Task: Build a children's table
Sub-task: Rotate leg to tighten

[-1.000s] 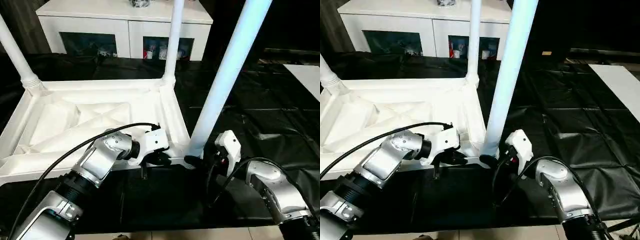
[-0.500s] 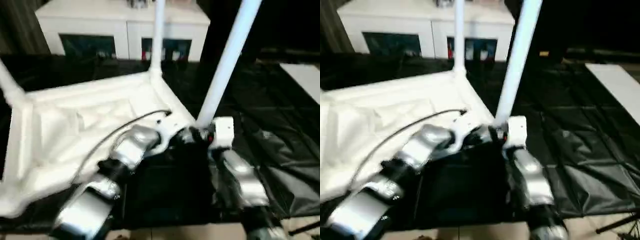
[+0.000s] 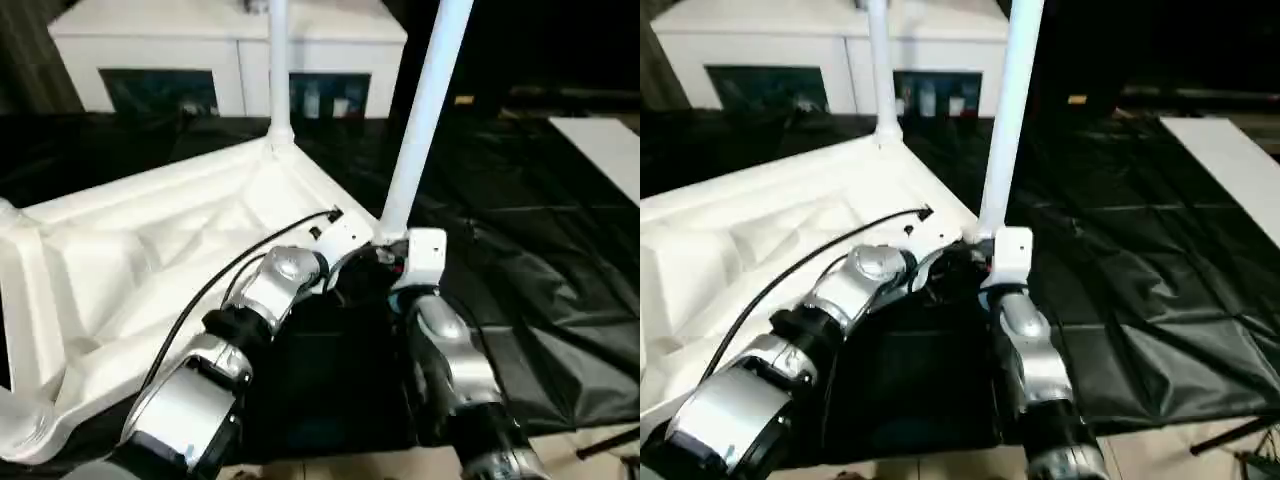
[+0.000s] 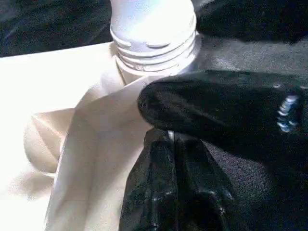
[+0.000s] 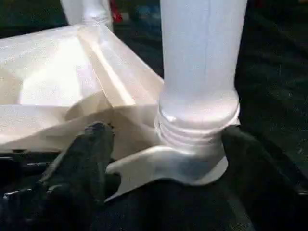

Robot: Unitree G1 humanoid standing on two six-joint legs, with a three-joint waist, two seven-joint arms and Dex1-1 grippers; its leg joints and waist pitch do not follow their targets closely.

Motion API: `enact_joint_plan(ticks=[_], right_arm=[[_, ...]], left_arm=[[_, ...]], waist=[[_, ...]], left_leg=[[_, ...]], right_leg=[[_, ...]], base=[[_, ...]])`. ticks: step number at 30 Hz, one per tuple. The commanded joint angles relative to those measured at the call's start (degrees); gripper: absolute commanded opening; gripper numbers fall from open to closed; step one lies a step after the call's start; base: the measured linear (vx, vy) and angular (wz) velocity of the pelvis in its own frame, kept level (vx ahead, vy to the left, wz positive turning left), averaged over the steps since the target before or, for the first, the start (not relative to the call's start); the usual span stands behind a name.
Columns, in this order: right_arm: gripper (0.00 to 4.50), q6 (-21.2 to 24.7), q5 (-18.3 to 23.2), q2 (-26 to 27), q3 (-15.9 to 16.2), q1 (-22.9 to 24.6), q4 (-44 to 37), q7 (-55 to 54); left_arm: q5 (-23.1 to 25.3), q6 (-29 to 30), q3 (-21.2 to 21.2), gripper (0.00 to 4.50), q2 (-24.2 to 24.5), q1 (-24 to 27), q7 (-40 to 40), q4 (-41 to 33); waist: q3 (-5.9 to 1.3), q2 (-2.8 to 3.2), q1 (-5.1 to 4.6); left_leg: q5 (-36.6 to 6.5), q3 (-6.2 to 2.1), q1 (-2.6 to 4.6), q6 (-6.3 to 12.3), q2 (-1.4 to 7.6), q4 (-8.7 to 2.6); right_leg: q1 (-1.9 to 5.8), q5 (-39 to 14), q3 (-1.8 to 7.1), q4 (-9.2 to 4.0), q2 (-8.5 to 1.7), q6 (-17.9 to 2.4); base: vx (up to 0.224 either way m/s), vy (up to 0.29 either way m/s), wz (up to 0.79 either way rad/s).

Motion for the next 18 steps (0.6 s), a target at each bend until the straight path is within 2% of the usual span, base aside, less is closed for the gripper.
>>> enact_joint_plan(ticks=[1, 4, 5, 6, 7, 8, 10, 11, 12, 14, 16, 17, 18], right_arm=[[4.01, 2.0, 0.0, -2.3, -0.5, 1.3, -5.0, 1.6], [4.36, 6.4, 2.0, -7.1, 0.1, 5.2, -11.4, 8.8], [4.44, 8.6, 3.6, -9.5, 0.2, 6.5, -13.7, 12.9], [4.44, 8.6, 3.6, -9.5, 0.2, 6.5, -13.7, 12.9], [4.44, 12.0, 5.9, -13.2, 1.4, 7.6, -15.7, 18.9], [4.44, 13.2, 7.0, -14.3, 1.9, 7.9, -16.4, 20.9], [4.44, 17.4, 12.0, -20.3, 4.9, 10.0, -19.7, 32.0], [4.44, 18.0, 13.3, -23.0, 6.4, 11.2, -21.2, 36.5], [4.44, 18.0, 13.3, -23.0, 6.4, 11.2, -21.2, 36.5], [4.44, 17.3, 12.9, -25.0, 6.8, 10.9, -20.6, 40.5], [4.44, 17.2, 12.1, -25.2, 6.8, 10.4, -20.2, 41.4], [4.44, 17.5, 11.9, -25.3, 6.8, 10.1, -20.1, 41.7], [4.44, 17.2, 11.2, -25.3, 7.0, 9.5, -19.4, 41.7]], left_arm=[[0.6, -1.9, -0.8, 0.0, 1.9, 1.8, -2.7, -2.8], [-0.4, -1.3, -2.4, 0.0, 5.2, 5.4, -10.0, -9.2], [-1.3, -0.5, -3.7, 0.0, 7.2, 7.0, -14.4, -12.6], [-1.3, -0.5, -3.7, 0.0, 7.2, 7.0, -14.4, -12.6], [-1.9, 1.2, -5.0, 0.0, 9.5, 8.4, -18.5, -15.7], [-2.1, 1.8, -5.2, 0.0, 10.1, 8.7, -19.3, -16.3], [-2.9, 3.5, -6.0, 0.0, 12.6, 10.0, -23.2, -19.2], [-3.7, 4.3, -6.0, 0.0, 13.4, 10.7, -25.2, -20.9], [-3.7, 4.3, -6.0, 0.0, 13.4, 10.7, -25.2, -20.9], [-4.1, 5.0, -7.5, 0.0, 15.5, 11.9, -29.9, -24.8], [-4.0, 5.6, -7.6, 0.0, 15.8, 12.3, -30.2, -26.1], [-4.1, 6.1, -7.6, 0.0, 16.0, 12.5, -30.3, -26.9], [-4.2, 6.4, -7.7, 0.0, 16.2, 12.6, -30.9, -27.5]], waist=[[-3.54, -0.36, 0.35], [-3.29, -0.64, 0.47], [-3.26, -0.41, 0.61], [-3.25, -0.46, 0.57], [-3.16, -0.34, 0.42], [-3.23, 0.04, 0.57], [-2.95, -0.07, 0.55], [-2.94, -0.08, 0.72], [-2.83, -0.02, 0.75], [-2.95, -0.3, 0.64], [-2.85, -0.55, 0.49], [-2.85, -0.44, 0.48], [-2.85, -0.66, 0.41]], left_leg=[[-10.9, -3.3, 1.85, 3.14, 6.4, -5.19], [-12.2, -3.29, 1.6, 3.74, 6.34, -5.21], [-13.4, -3.23, 1.89, 3.38, 6.48, -5.24], [-13.7, -3.31, 1.87, 3.35, 6.48, -5.27], [-14.5, -3.22, 1.92, 2.71, 6.49, -5.4], [-15.3, -3.45, 2.03, 2.42, 6.39, -5.41], [-17.1, -3.41, 2.19, 1.49, 6.68, -5.68], [-17.6, -3.53, 2.05, 1.24, 6.79, -5.64], [-17.7, -3.45, 2.01, 1.14, 6.85, -5.76], [-18.1, -3.52, 2.01, 0.34, 6.75, -5.75], [-17.8, -3.47, 1.87, -0.1, 6.66, -5.72], [-17.6, -3.46, 1.99, -0.42, 6.68, -5.69], [-17.5, -3.4, 1.94, -0.4, 6.63, -5.67]], right_leg=[[1.68, -3.3, 1.8, -3.29, -4.13, -12.5], [1.92, -5.8, 1.93, -3.61, -4.46, -12.5], [1.54, -7.7, 2.0, -3.77, -4.4, -12.4], [1.64, -8.1, 1.98, -3.76, -4.38, -12.5], [1.2, -9.4, 2.0, -3.86, -4.16, -12.5], [1.41, -10.0, 1.86, -3.76, -4.08, -12.3], [1.25, -10.8, 1.93, -3.85, -3.93, -12.1], [1.55, -10.6, 1.93, -3.74, -4.13, -12.1], [1.43, -10.7, 2.03, -3.87, -4.22, -11.9], [1.26, -11.7, 2.02, -3.88, -4.39, -12.1], [1.14, -12.8, 2.07, -3.96, -4.48, -12.2], [1.01, -12.7, 2.09, -3.91, -4.44, -12.3], [1.01, -12.7, 2.07, -3.92, -4.38, -12.3]], base=[[0.0, 0.0, 0.0], [0.0, 0.0, 0.0], [0.0, 0.0, 0.0], [0.0, 0.0, 0.0], [0.0, 0.0, 0.0], [0.0, 0.0, 0.0], [0.0, 0.0, 0.0], [0.0, 0.0, 0.0], [0.0, 0.0, 0.0], [0.0, 0.0, 0.0], [0.0, 0.0, 0.0], [0.0, 0.0, 0.0], [0.0, 0.0, 0.0]])
